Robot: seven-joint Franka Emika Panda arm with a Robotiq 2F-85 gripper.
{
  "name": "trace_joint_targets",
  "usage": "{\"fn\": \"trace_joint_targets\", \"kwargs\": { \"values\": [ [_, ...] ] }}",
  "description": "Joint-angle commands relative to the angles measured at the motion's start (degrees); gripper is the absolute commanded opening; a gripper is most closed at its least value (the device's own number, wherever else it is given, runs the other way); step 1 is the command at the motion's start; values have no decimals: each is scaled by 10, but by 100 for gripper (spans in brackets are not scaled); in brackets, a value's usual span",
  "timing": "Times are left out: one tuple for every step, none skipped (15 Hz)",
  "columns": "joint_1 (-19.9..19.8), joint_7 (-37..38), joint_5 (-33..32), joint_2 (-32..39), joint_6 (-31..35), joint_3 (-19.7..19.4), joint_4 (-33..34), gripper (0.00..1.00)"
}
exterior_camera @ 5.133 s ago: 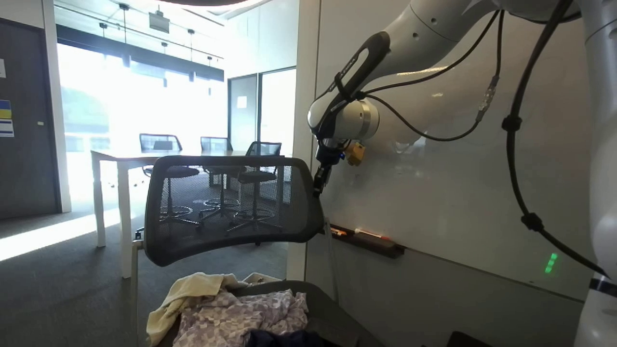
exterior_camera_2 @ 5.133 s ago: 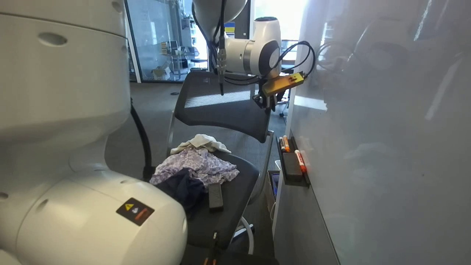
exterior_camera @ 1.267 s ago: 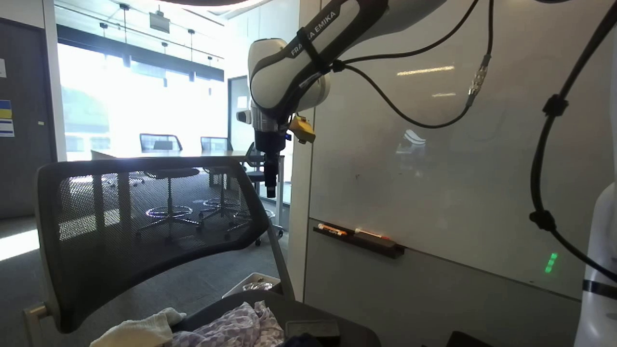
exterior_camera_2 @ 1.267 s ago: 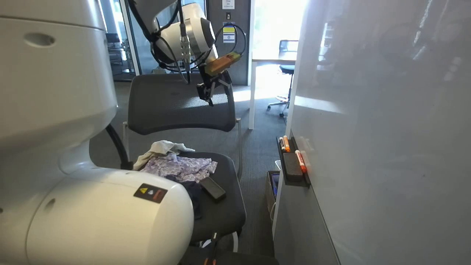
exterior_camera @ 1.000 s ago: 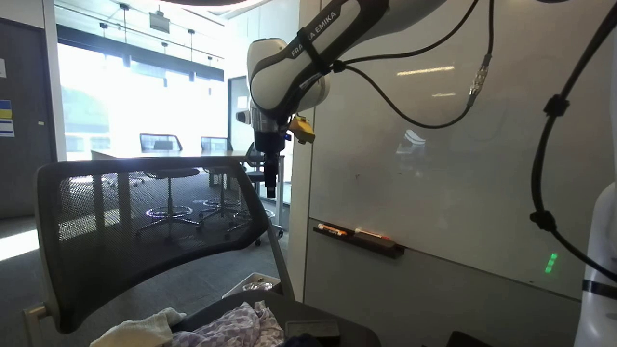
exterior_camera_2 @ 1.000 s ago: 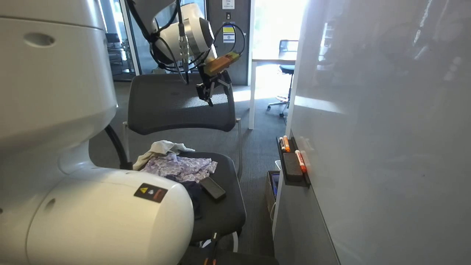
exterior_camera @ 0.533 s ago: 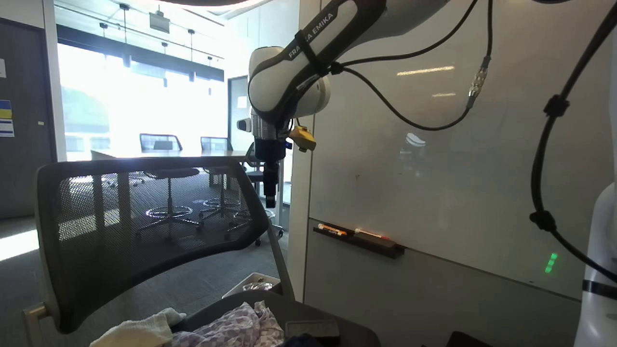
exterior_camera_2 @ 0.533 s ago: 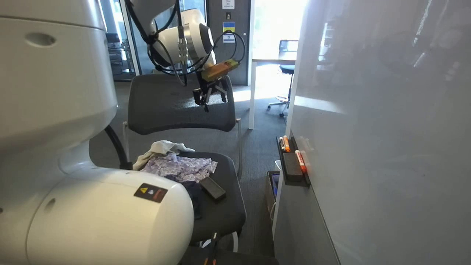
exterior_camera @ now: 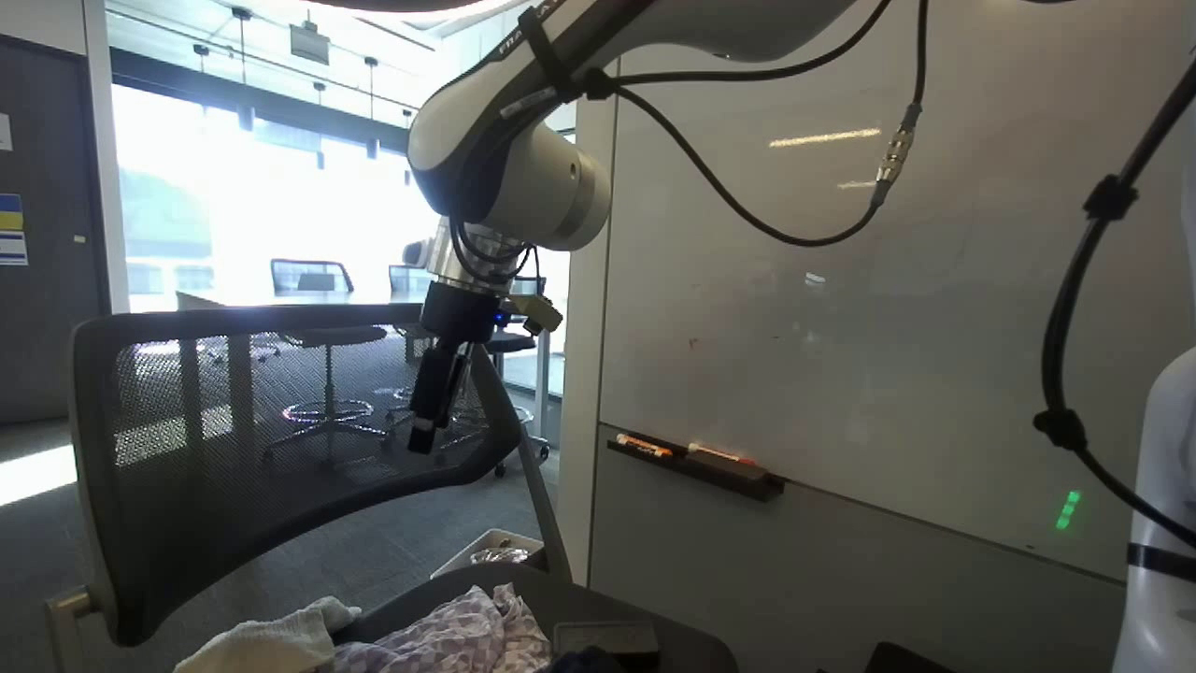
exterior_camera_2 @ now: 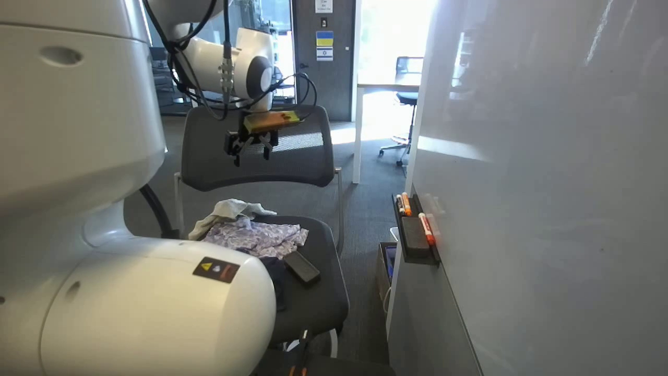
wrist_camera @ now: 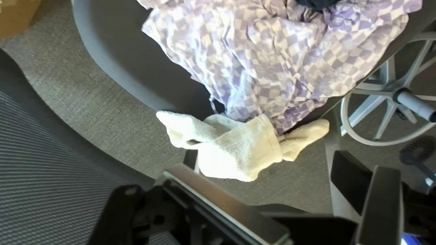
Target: Move the chair slightly to the left and move the clothing from the seat pad onto the lumbar support pad
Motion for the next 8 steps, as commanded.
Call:
{"fn": "trace_joint_targets", "kwargs": {
  "values": [
    [15,-63,74,-3,34,24,-27,100],
    [20,-74,81,-2,36,30,-33,100],
    [25,-82,88,0,33,35,-35,100],
    [29,-87,86,2,32,38,-41,100],
    [33,-94,64,8,35,38,-47,100],
    [35,-105,52,14,32,38,-50,100],
    [35,-112,43,24,37,36,-55,100],
    [34,-121,39,34,36,35,-57,100]
  ]
}}
